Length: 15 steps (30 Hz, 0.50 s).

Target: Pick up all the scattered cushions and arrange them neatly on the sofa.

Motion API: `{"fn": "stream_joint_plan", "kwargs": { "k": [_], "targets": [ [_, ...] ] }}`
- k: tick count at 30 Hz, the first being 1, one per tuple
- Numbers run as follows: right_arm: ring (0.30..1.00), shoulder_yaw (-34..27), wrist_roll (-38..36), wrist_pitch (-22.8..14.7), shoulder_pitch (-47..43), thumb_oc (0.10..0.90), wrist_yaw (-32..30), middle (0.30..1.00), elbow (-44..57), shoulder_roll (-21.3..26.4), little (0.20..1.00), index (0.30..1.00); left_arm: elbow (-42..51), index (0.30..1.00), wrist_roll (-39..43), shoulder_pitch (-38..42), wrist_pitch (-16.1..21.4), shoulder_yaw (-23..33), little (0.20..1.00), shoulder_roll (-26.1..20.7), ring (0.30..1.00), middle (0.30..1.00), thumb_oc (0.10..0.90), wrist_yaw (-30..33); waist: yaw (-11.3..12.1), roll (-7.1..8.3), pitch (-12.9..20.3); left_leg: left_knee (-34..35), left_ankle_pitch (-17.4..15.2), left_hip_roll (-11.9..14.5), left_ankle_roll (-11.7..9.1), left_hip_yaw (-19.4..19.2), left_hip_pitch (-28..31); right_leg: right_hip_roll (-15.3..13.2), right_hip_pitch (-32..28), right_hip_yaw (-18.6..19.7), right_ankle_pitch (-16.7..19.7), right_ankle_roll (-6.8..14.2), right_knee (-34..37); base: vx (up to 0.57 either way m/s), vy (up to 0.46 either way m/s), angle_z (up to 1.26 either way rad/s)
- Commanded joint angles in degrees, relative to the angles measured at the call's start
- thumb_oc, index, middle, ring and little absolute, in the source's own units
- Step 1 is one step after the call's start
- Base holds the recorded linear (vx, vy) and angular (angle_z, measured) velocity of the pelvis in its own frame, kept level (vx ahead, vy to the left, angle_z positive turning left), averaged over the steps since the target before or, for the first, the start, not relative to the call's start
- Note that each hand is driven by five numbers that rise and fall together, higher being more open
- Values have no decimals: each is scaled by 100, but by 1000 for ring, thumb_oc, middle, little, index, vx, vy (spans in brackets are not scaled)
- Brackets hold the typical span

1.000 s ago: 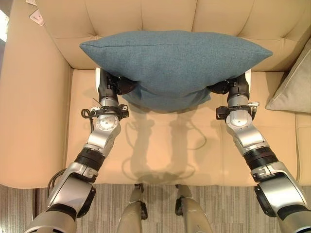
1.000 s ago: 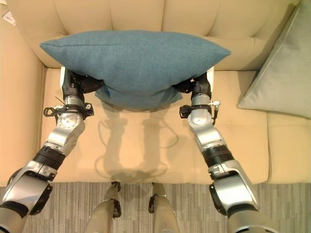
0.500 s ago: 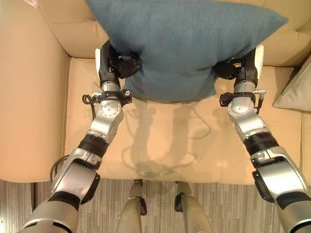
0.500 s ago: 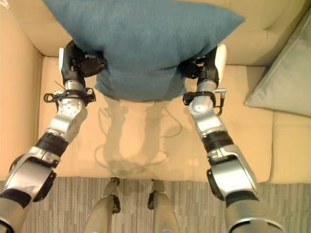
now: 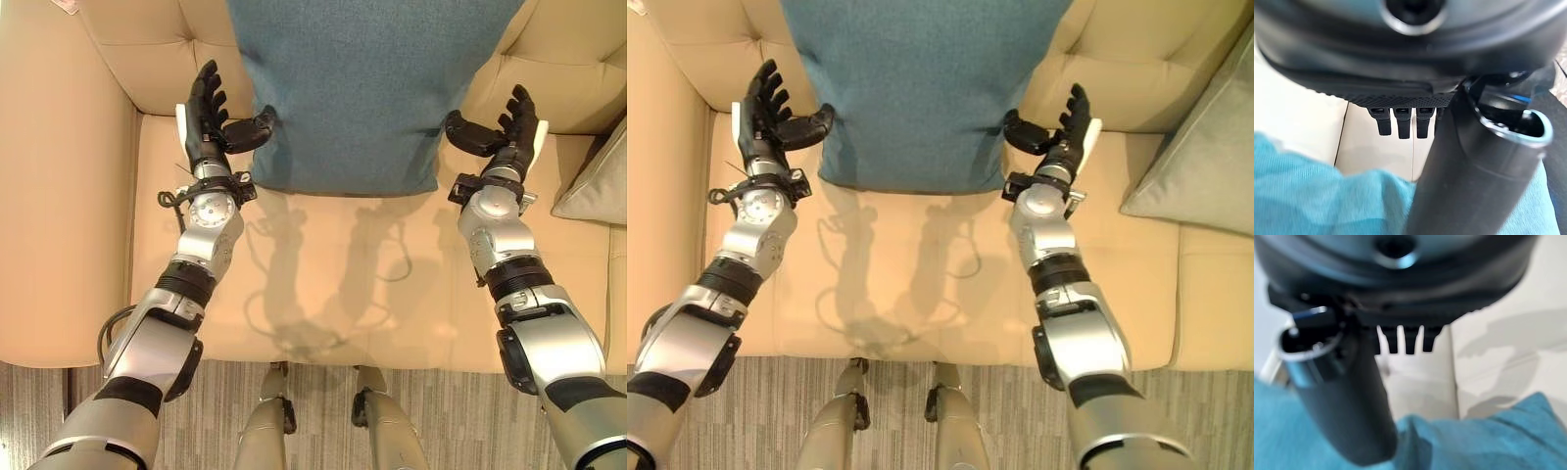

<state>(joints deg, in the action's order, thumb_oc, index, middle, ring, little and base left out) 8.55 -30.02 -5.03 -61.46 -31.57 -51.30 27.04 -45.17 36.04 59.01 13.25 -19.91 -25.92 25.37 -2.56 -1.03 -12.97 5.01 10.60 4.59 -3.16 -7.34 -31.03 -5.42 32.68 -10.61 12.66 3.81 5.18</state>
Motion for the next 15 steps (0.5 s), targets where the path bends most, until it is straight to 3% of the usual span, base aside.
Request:
{"fn": "stream_joint_plan", "kwargs": {
  "k": [1, 3, 7, 8, 12, 15],
  "targets": [
    [900, -34, -102, -628, -394, 800, -45, 900, 161, 536, 900, 900, 125, 900, -51, 674, 378, 147, 900, -603, 900, 900, 800, -127, -31, 205, 191, -1, -465, -387, -228, 265, 20, 44, -56, 211, -492, 509, -18, 0, 0, 0],
    [900, -203, 3, -645, 98, 800, 101, 900, 398, 871, 900, 900, 580, 900, -140, 320, 442, 271, 900, -820, 900, 900, 800, -272, -46, 220, 266, -1, -489, -378, -228, 241, 86, 45, -122, 188, -520, 506, -18, 16, 4, 1],
    [900, -590, 149, -666, 944, 800, 204, 900, 865, 963, 900, 900, 1287, 900, -200, -398, 491, 558, 900, -791, 900, 900, 800, -361, -62, 254, 372, -1, -557, -380, -221, 225, 279, 49, -307, 167, -566, 494, -18, 35, -2, 2],
    [900, -891, 331, -712, 1585, 800, 275, 900, 1284, 928, 900, 900, 1867, 900, -297, -1007, 558, 826, 900, -691, 900, 900, 800, -413, -79, 284, 438, -1, -611, -365, -216, 210, 444, 35, -489, 148, -609, 485, -18, 95, -9, -2],
    [900, -1263, 664, -735, 2711, 800, 479, 900, 1958, 693, 900, 900, 2671, 900, -628, -2040, 523, 1181, 900, -522, 900, 900, 800, -538, -90, 336, 543, -1, -713, -334, -194, 181, 763, 28, -806, 146, -680, 472, -18, 65, -2, -7],
    [900, -1577, 1117, -728, 3892, 800, 893, 900, 2524, 210, 900, 900, 3405, 900, -1138, -3366, 417, 1564, 900, -268, 900, 900, 800, -896, -99, 382, 613, -1, -763, -310, -153, 138, 1110, 6, -1184, 117, -732, 473, -18, 55, 7, 8]
  ]
}}
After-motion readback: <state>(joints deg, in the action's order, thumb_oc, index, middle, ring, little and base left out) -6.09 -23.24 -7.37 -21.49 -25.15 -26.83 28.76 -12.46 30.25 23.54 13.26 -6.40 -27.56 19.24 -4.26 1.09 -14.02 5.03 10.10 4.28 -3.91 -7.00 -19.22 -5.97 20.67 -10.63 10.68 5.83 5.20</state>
